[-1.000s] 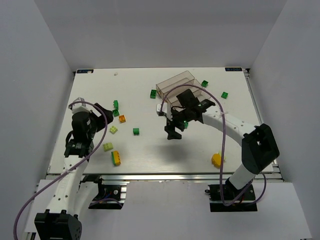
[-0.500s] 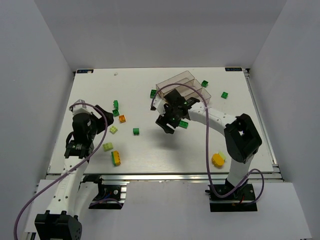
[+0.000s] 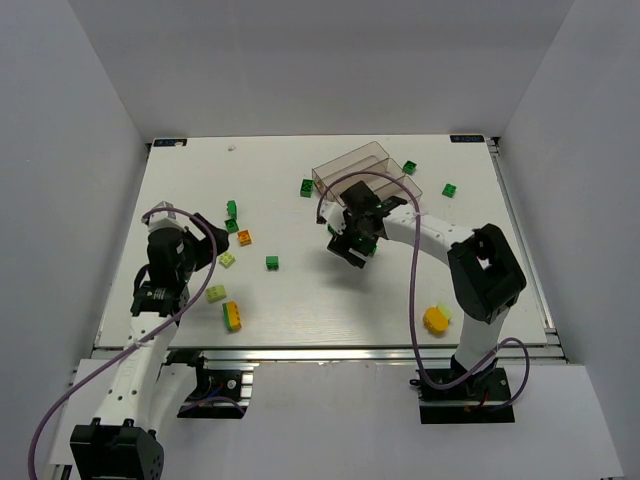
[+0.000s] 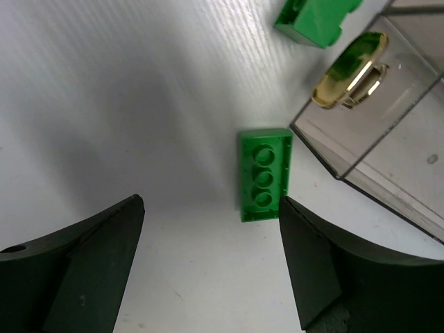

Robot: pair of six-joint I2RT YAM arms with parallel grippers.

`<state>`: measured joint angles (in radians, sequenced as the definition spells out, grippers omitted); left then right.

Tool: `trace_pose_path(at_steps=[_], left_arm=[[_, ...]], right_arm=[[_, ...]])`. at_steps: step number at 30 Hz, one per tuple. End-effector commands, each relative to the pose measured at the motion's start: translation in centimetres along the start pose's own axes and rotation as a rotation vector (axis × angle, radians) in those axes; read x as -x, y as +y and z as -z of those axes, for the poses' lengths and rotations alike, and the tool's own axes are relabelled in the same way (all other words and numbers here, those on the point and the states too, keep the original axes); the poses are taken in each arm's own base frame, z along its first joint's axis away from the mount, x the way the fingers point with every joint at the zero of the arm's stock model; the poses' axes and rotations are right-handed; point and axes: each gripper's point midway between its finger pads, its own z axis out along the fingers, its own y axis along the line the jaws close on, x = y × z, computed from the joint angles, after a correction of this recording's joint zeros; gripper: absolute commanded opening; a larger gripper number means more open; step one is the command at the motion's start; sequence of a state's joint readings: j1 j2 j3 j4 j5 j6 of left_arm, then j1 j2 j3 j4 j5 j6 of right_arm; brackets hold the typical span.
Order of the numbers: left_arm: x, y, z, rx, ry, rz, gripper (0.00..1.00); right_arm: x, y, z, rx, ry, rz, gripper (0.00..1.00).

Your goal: Sort the legos into containers by color

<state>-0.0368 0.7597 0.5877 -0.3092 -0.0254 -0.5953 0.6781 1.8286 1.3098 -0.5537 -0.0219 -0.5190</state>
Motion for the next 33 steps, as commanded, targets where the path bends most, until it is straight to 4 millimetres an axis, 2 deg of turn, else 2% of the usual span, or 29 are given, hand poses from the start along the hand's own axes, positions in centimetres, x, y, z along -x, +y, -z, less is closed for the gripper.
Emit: trace_pose_path(at_steps=[1, 14, 27, 33], left_arm=[[0.0, -0.3, -0.2, -0.020, -0.004, -0.014, 0.98], [0.0, -0.6, -1.0, -0.029, 0.002, 0.006, 0.98], [0.3, -0.8, -1.1, -0.029, 0.002, 0.013, 0.98], [0.3, -0.9, -1.0, -0.033, -0.003, 0.019, 0.98]], right_arm=[[-0.7, -1.5, -0.2, -0.020, 0.024, 0.007, 0.83], [-2.4, -3.3, -1.2, -0.017, 0.045, -0.023, 0.81], [-2.4, -3.1, -2.7, 0.056, 0.024, -0.035, 0.74], [-3.1, -2.1, -3.1, 0.085, 0.024, -0.040, 0.64]])
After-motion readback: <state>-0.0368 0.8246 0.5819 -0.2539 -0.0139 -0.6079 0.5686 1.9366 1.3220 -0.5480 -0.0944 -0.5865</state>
